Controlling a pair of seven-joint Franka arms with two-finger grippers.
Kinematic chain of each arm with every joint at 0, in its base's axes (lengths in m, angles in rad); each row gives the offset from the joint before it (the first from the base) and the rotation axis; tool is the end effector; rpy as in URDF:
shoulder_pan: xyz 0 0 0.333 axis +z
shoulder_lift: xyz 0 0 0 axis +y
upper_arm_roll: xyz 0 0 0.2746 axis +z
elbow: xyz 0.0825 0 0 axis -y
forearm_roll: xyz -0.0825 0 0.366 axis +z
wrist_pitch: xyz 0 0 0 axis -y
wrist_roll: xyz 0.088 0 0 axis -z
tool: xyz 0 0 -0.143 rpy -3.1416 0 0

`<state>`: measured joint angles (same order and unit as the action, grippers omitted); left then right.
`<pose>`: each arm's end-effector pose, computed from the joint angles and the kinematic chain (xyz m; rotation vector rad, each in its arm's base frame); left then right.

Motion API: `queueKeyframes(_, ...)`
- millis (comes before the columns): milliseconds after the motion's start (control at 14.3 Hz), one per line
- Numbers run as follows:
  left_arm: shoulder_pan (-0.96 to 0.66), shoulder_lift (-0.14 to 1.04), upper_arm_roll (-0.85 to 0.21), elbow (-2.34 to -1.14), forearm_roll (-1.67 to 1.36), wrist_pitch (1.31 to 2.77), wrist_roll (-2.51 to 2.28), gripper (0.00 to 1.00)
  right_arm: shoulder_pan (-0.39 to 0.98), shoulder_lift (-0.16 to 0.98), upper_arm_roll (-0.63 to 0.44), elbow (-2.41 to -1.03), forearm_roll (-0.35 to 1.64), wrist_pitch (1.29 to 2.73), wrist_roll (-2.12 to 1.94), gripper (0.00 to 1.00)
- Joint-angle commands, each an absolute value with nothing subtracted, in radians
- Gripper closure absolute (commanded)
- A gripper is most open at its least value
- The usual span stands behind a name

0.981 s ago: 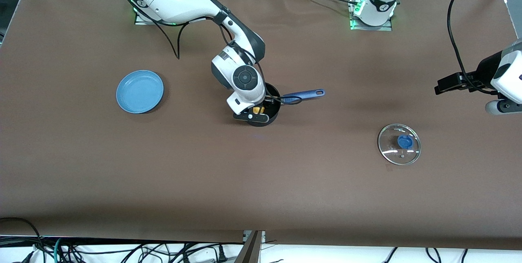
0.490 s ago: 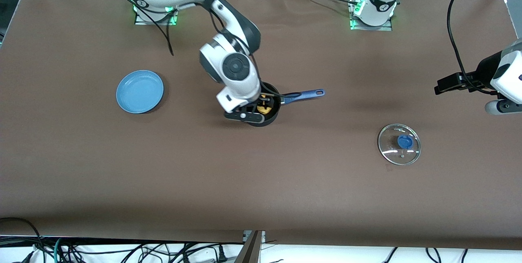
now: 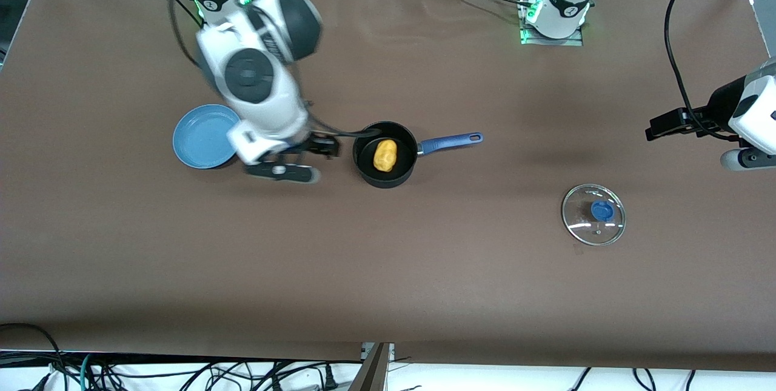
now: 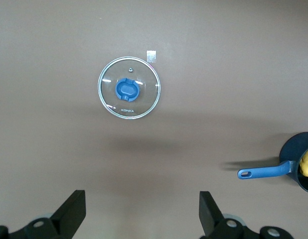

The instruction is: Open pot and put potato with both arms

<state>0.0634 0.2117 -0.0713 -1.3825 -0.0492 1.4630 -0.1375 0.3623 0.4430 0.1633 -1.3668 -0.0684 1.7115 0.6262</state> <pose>0.5746 -0.0085 0.5053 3.0737 0.1972 -0.2081 0.5654 0.3015 0.3911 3.0876 -0.1547 -0.1228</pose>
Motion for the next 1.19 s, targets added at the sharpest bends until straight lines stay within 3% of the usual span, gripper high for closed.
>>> queueKeyframes(0, 0.051, 0.213, -0.063, -1.374, -0.035, 1.451, -0.146, 0.0, 0.359, 0.342, 0.051, -1.397, -0.061, 1.632, 0.429, 0.0)
queueKeyframes(280, 0.051, 0.213, -0.063, -1.374, -0.035, 1.451, -0.146, 0.0, 0.315, 0.267, -0.083, -1.404, 0.014, 1.566, 0.171, 0.0)
queueKeyframes(490, 0.051, 0.213, -0.063, -1.374, -0.038, 1.451, -0.146, 0.0, 0.224, 0.214, -0.066, -1.445, 0.012, 1.578, 0.123, 0.0)
queueKeyframes(771, 0.051, 0.213, -0.063, -1.374, -0.037, 1.451, -0.146, 0.0, 0.1, 0.031, -0.046, -1.725, 0.009, 1.741, 0.003, 0.0)
queueKeyframes(1121, 0.051, 0.213, -0.063, -1.374, -0.037, 1.451, -0.146, 0.0, -0.014, -0.058, 0.054, -1.802, 0.012, 1.718, -0.011, 0.0)
